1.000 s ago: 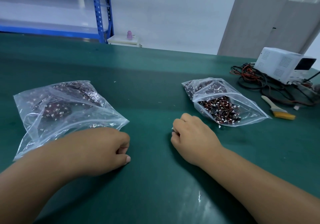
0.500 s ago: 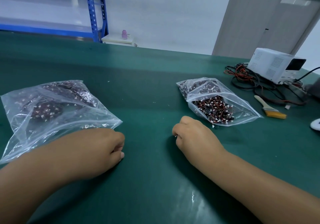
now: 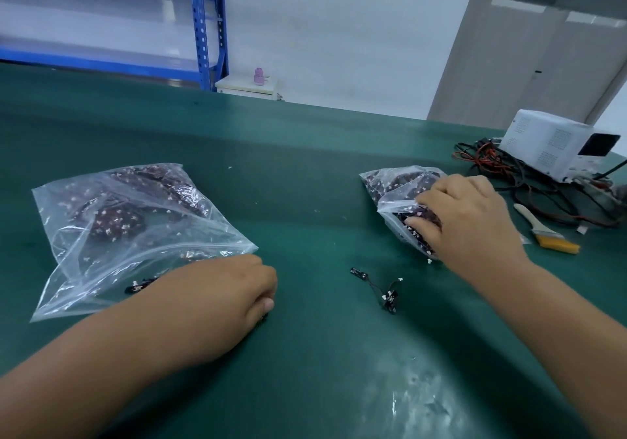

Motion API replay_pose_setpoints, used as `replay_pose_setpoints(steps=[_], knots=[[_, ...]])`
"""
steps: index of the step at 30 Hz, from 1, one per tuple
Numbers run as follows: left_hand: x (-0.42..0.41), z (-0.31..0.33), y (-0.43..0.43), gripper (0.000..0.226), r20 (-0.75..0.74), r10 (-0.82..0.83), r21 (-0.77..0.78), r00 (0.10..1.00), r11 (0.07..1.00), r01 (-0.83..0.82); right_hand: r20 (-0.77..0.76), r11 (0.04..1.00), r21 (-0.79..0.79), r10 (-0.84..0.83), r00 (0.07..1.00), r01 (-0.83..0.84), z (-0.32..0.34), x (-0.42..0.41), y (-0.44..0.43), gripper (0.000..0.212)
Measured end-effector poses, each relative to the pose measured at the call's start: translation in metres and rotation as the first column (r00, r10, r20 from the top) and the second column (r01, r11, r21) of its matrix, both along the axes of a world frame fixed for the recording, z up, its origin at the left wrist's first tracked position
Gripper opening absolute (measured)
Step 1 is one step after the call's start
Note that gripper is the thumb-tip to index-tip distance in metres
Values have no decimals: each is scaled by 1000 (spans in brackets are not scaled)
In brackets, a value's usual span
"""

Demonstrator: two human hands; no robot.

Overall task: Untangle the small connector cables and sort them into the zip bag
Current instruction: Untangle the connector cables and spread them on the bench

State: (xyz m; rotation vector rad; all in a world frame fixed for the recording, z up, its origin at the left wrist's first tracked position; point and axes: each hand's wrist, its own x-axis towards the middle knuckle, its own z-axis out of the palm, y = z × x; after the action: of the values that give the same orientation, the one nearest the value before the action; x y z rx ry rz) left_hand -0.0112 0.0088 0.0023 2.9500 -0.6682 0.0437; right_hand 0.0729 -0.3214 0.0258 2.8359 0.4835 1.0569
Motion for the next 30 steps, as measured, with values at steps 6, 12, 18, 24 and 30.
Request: replay_pose_setpoints(steps=[6,12,18,24,30], knots=[[-6,4,3,54,-40,45,40,998,998,-44,74,983,29,-182,981,180,-5,-8,-9,63],[-8,7,4,57,-78,56,73,995,996,-51,-12,930,126,-346,938,344,-4,-23,0,89],[-6,6,2,27,-106,102,88,989,992,-92,-132,999,-29,-36,991,33,-26,-71,67,60],[-4,4,0,27,-97,95,88,991,992,-86,-496,969,-28,-228,838,247,-44,-32,82,44],[-3,3,2,25,-91,73,81,993,995,-65,-503,995,-9,-94,859,103,-48,-17,85,26]])
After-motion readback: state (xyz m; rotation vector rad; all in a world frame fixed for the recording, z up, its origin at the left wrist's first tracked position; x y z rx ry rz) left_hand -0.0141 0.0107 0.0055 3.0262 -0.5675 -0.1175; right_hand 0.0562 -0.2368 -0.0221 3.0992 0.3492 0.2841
